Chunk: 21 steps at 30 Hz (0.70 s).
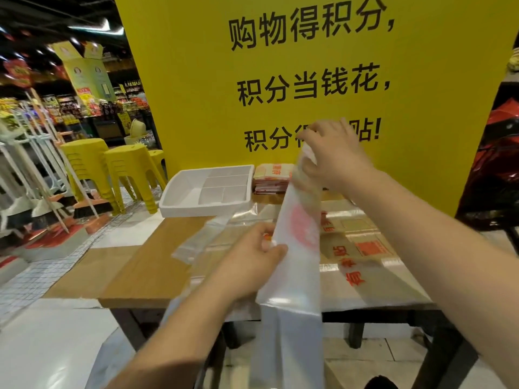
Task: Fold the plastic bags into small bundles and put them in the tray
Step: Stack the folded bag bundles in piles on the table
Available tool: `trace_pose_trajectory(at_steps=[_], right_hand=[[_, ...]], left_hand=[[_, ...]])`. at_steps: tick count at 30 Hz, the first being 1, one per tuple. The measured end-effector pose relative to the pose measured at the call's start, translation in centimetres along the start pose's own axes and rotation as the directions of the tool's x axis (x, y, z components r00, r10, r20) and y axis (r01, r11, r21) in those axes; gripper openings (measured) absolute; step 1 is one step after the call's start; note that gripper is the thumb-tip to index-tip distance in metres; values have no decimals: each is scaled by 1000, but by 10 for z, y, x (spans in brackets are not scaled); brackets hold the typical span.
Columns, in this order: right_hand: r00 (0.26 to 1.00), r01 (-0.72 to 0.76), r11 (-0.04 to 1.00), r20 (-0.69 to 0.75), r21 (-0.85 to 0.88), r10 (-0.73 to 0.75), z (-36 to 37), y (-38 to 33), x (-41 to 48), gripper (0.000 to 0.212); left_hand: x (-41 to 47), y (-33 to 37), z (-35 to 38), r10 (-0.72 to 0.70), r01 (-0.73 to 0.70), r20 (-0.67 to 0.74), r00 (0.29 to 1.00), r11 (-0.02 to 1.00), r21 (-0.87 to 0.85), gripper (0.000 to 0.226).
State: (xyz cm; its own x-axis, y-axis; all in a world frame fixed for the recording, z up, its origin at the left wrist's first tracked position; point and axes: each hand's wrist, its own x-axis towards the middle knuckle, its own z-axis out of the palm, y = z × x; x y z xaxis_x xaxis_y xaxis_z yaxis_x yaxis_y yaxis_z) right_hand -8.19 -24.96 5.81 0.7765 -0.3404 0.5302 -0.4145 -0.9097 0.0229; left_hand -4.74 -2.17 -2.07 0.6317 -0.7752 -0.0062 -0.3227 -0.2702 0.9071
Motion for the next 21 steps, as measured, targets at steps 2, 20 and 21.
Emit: trace_pose_trajectory(at_steps=[2, 20, 21], right_hand=[[999, -14, 996, -46, 82, 18, 5, -11, -25, 43], [994, 70, 580, -108, 812, 32, -1, -51, -288, 49], [993, 65, 601, -110, 796, 39, -1, -51, -288, 46]], left_hand=[[4, -7, 20, -34, 27, -72, 997, 995, -96, 31], [-43, 6, 61, -11, -40, -120, 993, 911, -411, 20], [-47, 5, 60, 0, -50, -125, 992, 918, -394, 18]])
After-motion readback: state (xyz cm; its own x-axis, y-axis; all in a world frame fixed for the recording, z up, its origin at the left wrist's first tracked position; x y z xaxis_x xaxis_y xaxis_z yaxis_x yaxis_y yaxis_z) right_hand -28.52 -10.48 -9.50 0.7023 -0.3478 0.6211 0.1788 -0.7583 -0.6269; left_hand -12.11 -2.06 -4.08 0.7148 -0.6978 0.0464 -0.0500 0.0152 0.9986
